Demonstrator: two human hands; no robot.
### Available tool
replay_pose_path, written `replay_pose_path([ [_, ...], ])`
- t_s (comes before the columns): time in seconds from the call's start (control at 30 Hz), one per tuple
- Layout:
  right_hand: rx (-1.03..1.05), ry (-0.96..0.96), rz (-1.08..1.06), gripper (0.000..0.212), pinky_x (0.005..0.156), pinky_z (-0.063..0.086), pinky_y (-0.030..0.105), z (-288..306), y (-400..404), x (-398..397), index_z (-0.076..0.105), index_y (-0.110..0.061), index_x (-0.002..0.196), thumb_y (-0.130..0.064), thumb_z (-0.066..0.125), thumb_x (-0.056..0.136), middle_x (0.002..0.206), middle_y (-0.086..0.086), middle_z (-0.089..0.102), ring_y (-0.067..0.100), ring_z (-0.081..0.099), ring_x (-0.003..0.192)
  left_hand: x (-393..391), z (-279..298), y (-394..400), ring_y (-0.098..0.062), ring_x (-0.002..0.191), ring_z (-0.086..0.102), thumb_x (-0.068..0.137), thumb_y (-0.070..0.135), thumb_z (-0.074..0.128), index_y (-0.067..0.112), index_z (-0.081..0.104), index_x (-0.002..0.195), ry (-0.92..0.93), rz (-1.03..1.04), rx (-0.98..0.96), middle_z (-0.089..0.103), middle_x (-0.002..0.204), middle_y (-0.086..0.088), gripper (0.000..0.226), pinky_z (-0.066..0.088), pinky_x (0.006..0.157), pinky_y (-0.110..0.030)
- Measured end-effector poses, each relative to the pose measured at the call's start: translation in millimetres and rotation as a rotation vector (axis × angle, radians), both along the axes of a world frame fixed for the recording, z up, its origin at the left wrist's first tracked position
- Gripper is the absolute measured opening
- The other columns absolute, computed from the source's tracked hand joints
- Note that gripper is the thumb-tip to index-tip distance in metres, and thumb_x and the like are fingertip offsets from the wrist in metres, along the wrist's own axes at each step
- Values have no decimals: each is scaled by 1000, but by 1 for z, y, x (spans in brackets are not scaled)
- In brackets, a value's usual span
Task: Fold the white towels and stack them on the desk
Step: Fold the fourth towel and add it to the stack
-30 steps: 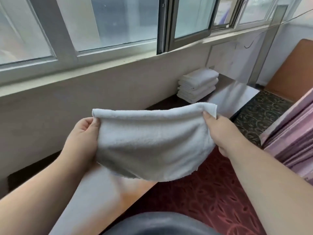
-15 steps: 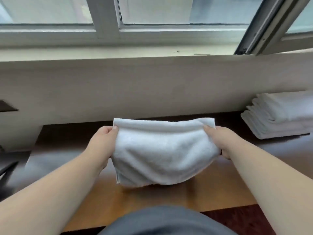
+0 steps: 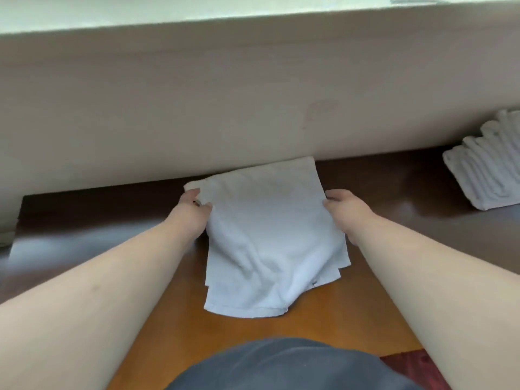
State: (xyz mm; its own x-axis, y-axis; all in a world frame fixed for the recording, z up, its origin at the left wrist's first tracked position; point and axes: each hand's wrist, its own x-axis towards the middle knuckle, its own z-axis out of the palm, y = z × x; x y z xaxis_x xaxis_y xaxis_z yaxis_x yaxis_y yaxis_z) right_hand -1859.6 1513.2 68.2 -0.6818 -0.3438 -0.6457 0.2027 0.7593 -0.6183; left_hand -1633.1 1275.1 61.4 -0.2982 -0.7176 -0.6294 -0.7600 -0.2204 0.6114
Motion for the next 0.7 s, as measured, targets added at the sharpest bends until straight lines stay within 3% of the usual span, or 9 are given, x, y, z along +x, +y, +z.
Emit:
replay_pose_path([
  [0.07,128,43,53,50,100,46,37,-7,8,-1,48,-19,144,-33,59,97,135,5,59,27,57,118,9,-14,5,-34,126,51,96,25,61,22,28,153,-32,-16,22,46,146,-12,66,41,99,-34],
  [0.13,197,72,55,56,96,45,33,-11,15,-3,47,-18,144,-37,63,94,137,5,59,26,56,122,18,-24,12,-30,119,52,92,23,68,18,23,152,-17,66,31,47,144,-12,76,40,93,-32],
  [0.27,305,-4,58,72,102,48,39,-18,21,0,43,-17,145,-49,69,86,136,7,57,30,57,120,33,-30,23,-29,112,55,82,46,76,19,23,149,-74,174,60,50,138,-8,89,41,90,-35],
  [0.37,341,-65,91,63,94,53,43,-21,25,2,54,-15,131,-51,72,83,117,5,65,29,64,103,38,-29,30,-14,87,61,77,57,75,18,49,126,-60,43,85,64,111,4,68,47,74,-28],
  [0.43,336,-111,118,59,90,54,42,-23,29,3,59,-14,125,-52,74,82,113,5,67,28,66,98,39,-24,32,-8,80,57,76,57,76,25,54,105,-107,-113,103,61,94,12,49,45,68,-26],
  [0.5,321,-171,139,57,83,55,40,-25,35,7,59,-15,122,-51,76,81,111,5,68,27,66,97,43,-21,38,-12,82,59,77,51,78,28,55,93,-197,-251,132,61,89,13,36,46,72,-27],
  [0.63,267,-263,192,51,90,56,42,-30,53,15,59,-23,119,-42,82,78,112,1,70,23,67,102,60,-25,63,-19,76,60,85,50,70,18,55,82,-359,-364,91,65,83,0,36,47,71,-32],
  [0.7,236,-292,242,46,78,58,34,-30,63,16,61,-27,116,-35,83,77,108,-3,72,19,68,100,64,-25,73,-19,77,57,92,54,56,17,57,90,-361,-325,17,64,86,-2,38,43,69,-33],
])
